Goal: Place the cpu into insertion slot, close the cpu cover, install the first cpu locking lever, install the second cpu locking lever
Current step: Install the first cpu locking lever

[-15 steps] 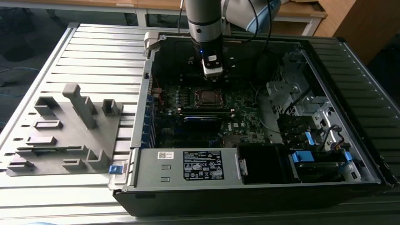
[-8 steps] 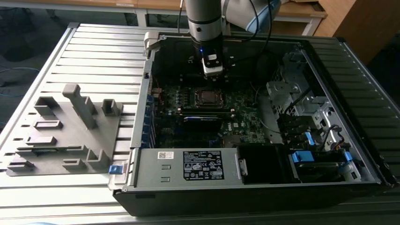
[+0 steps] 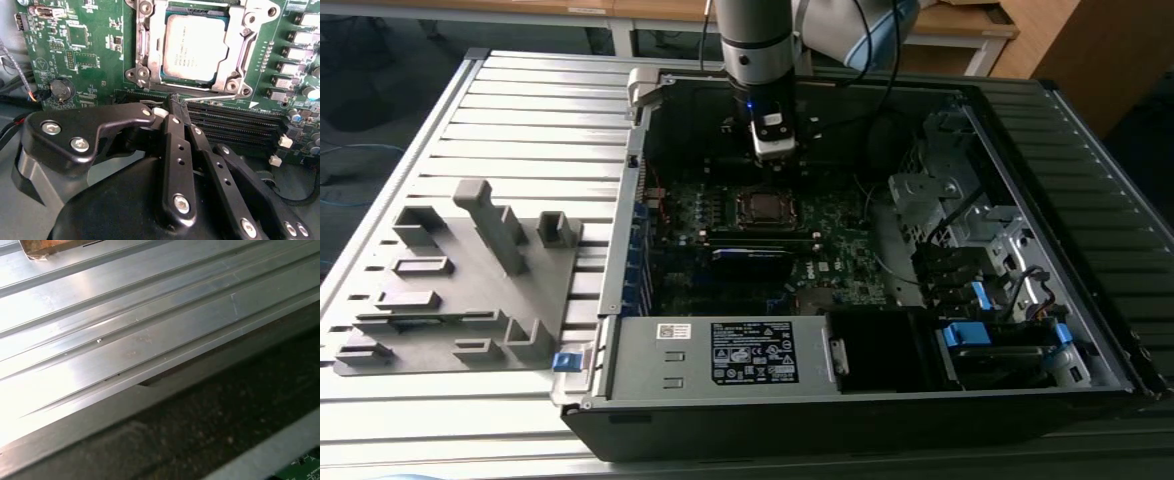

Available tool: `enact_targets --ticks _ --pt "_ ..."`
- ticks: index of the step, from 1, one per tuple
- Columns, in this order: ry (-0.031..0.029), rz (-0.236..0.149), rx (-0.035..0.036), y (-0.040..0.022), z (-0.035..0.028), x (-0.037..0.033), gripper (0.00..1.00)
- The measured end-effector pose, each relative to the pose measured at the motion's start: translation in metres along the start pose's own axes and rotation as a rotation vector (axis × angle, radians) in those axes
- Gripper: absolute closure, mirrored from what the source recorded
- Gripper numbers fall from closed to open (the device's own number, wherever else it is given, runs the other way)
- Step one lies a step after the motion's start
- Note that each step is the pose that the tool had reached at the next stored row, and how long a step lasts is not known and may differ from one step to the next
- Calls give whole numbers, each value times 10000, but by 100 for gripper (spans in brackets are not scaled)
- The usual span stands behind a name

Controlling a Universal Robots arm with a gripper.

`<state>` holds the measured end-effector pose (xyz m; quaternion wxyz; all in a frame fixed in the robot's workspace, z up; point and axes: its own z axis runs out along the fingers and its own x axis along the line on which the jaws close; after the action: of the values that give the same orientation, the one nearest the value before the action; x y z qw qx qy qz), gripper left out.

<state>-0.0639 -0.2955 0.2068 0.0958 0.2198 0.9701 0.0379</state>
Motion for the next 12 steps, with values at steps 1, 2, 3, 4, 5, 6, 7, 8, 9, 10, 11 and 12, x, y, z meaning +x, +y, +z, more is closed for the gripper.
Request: enact_targets --ticks 1,2,3,4,5,6,7,8,9,10,11,12 --pt "1 1 0 1 -9 -1 89" --pt "1 2 -1 2 -17 -3 89" --pt "0 2 -2 3 -24 -4 89" --pt "1 2 -3 4 -33 -5 89" --pt "5 5 -8 4 -38 -6 89" --pt "16 10 -34 4 -39 -6 89" --pt "43 22 -90 4 -40 -6 89" --pt "71 36 -148 5 -44 -7 89" --pt "91 45 -189 5 -47 -7 89" --pt "107 53 -224 6 -50 -8 89" --pt "121 60 -255 6 -51 -8 89" --pt "128 65 -271 6 -51 -8 89"
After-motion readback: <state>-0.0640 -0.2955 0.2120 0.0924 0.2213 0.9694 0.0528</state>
